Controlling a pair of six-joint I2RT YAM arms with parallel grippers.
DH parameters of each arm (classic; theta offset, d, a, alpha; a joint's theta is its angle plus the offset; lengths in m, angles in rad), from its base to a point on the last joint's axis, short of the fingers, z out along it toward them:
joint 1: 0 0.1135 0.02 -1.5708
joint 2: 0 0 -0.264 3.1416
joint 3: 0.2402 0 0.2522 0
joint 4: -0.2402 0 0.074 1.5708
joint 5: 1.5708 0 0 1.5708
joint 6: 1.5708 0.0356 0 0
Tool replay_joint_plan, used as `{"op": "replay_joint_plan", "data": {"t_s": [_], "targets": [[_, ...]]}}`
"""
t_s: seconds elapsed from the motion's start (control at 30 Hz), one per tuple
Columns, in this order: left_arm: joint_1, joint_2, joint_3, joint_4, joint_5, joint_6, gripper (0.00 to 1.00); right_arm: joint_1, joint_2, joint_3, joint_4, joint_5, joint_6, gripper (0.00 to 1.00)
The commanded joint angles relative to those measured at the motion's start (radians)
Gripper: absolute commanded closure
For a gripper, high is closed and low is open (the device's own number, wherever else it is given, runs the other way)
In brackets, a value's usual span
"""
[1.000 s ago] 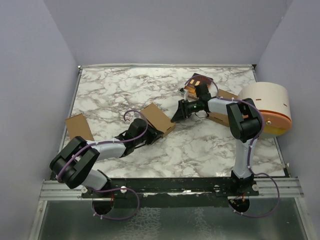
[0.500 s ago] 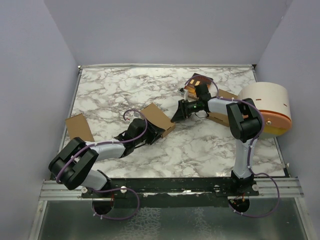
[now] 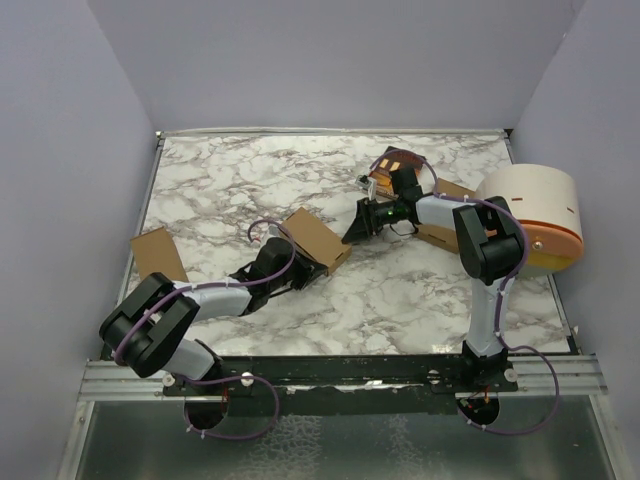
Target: Fold the paper box
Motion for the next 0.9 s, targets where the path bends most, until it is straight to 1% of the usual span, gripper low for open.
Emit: {"op": "replay_joint_plan", "data": {"t_s": [0.0,0.13,0.17,0.27,0.3,0.37,0.4,0.47,0.5,0.53,0.6,0.67,0.73,0.77,0.87], "targets": [[-0.007,0.007,0.008,0.079,-0.006,-0.005,1.0,0.015,0.045,-0.01,-0.032,0.068,-0.046,0.55],[-0.007,-0.007,0.008,0.072,-0.01,0.007,1.0,0.015,0.045,-0.008,-0.034,0.067,-0.046,0.55],[-0.007,-0.013,0.008,0.069,-0.011,0.011,0.97,0.015,0.044,-0.007,-0.034,0.066,-0.047,0.55],[-0.007,-0.038,0.009,0.051,-0.012,0.033,0.75,0.015,0.041,-0.001,-0.039,0.06,-0.05,0.54],[-0.007,-0.048,0.008,0.049,-0.011,0.045,0.69,0.015,0.038,-0.001,-0.04,0.058,-0.052,0.54],[-0.007,-0.076,-0.005,0.048,-0.009,0.066,0.65,0.015,0.033,0.005,-0.045,0.054,-0.053,0.52],[-0.007,-0.091,-0.012,0.045,-0.009,0.081,0.6,0.014,0.029,0.007,-0.048,0.05,-0.056,0.51],[-0.007,-0.128,-0.029,0.044,-0.011,0.129,0.58,0.013,0.022,0.014,-0.059,0.043,-0.066,0.5],[-0.007,-0.15,-0.038,0.042,-0.013,0.158,0.53,0.012,0.017,0.018,-0.063,0.039,-0.071,0.5],[-0.005,-0.173,-0.051,0.056,-0.005,0.196,0.52,0.012,0.012,0.022,-0.072,0.033,-0.08,0.49],[-0.004,-0.231,-0.062,0.066,0.012,0.302,0.42,0.012,-0.003,0.027,-0.083,0.023,-0.092,0.48],[-0.002,-0.291,-0.054,0.043,0.023,0.469,0.39,0.012,-0.019,0.025,-0.08,0.008,-0.099,0.47],[0.0,-0.351,-0.033,-0.025,0.006,0.602,0.3,0.012,-0.033,0.023,-0.073,-0.011,-0.102,0.46],[0.003,-0.376,-0.027,-0.049,0.001,0.66,0.24,0.011,-0.041,0.022,-0.071,-0.022,-0.107,0.45],[0.026,-0.436,-0.022,-0.056,0.022,0.784,0.09,0.012,-0.055,0.036,-0.095,-0.087,-0.141,0.41]]}}
